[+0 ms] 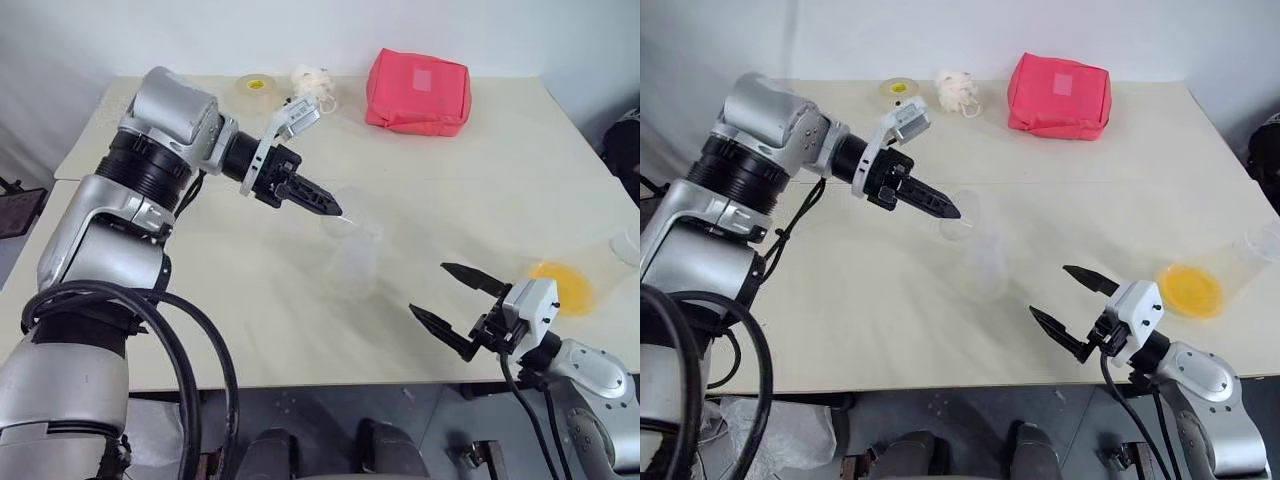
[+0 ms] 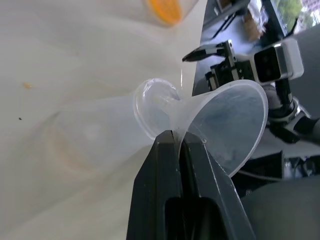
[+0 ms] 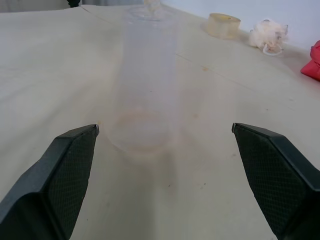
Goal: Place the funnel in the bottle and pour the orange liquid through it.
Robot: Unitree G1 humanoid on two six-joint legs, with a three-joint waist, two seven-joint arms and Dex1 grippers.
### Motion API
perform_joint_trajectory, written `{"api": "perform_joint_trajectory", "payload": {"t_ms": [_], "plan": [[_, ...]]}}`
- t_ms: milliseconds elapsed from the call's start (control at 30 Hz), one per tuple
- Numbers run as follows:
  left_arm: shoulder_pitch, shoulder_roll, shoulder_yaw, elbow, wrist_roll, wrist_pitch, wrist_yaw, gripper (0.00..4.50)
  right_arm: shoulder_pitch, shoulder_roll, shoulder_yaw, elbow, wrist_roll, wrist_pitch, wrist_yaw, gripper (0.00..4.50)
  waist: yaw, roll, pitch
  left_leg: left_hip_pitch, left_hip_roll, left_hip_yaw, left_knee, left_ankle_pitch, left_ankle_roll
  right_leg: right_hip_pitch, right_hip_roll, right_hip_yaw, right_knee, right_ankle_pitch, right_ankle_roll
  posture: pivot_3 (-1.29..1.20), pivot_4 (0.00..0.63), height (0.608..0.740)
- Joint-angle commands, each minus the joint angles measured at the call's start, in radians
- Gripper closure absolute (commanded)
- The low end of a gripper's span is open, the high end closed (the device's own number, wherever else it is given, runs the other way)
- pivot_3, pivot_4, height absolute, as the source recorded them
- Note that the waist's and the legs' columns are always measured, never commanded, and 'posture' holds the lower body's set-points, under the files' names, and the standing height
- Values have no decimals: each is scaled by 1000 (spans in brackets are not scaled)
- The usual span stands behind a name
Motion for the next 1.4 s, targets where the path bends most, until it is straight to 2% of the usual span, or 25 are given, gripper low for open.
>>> {"api": "perform_joint_trajectory", "payload": {"t_ms": [33,167,367,500,867,1000,1167,1267,1400], "plan": [[-60,-18,-35,62,89,-73,-93,4476,11,8,-16,-39,0,-26,-8,0,0,0,0,0,0,0,0,0,0,0,0,0,0,0,0,0,150,740],[-95,-49,-68,143,171,-142,-151,4476,13,17,-13,-37,-7,-34,-14,0,1,-1,0,0,0,0,0,0,0,0,0,0,0,0,0,0,150,740],[-141,-86,-62,226,198,-201,-155,4476,18,30,-4,-36,-22,-49,-23,0,1,-1,1,-1,0,-1,1,0,0,0,0,0,1,0,0,0,150,740],[-162,-101,-50,258,198,-222,-155,3576,18,37,-1,-37,-29,-54,-28,0,1,-1,1,-1,0,-1,2,0,1,0,-1,0,1,0,0,0,150,740],[-177,-97,-25,249,156,-214,-155,30,26,30,-21,-40,-29,-64,-32,0,0,-1,1,-1,0,-1,4,0,1,-1,-1,0,3,0,0,0,150,740],[-168,-70,10,248,156,-200,-155,30,26,22,-42,-41,-24,-58,-36,0,-1,-1,1,-1,0,-2,5,0,1,-1,-1,0,5,0,0,0,150,740],[-97,9,122,200,163,-219,-125,30,46,14,-93,-56,-15,-46,-51,0,-2,-1,1,-2,1,-1,7,0,1,-1,-1,0,7,0,0,0,150,740],[52,74,281,61,124,-340,-12,30,63,12,-134,-69,-18,-28,-81,0,-2,-1,1,-1,1,-4,8,0,1,-1,-2,0,9,0,0,0,150,740],[314,100,494,-195,76,-493,128,30,98,28,-191,-91,-26,-4,-142,0,0,-1,1,-2,2,-12,12,0,1,-2,-3,0,12,0,0,0,150,740]]}}
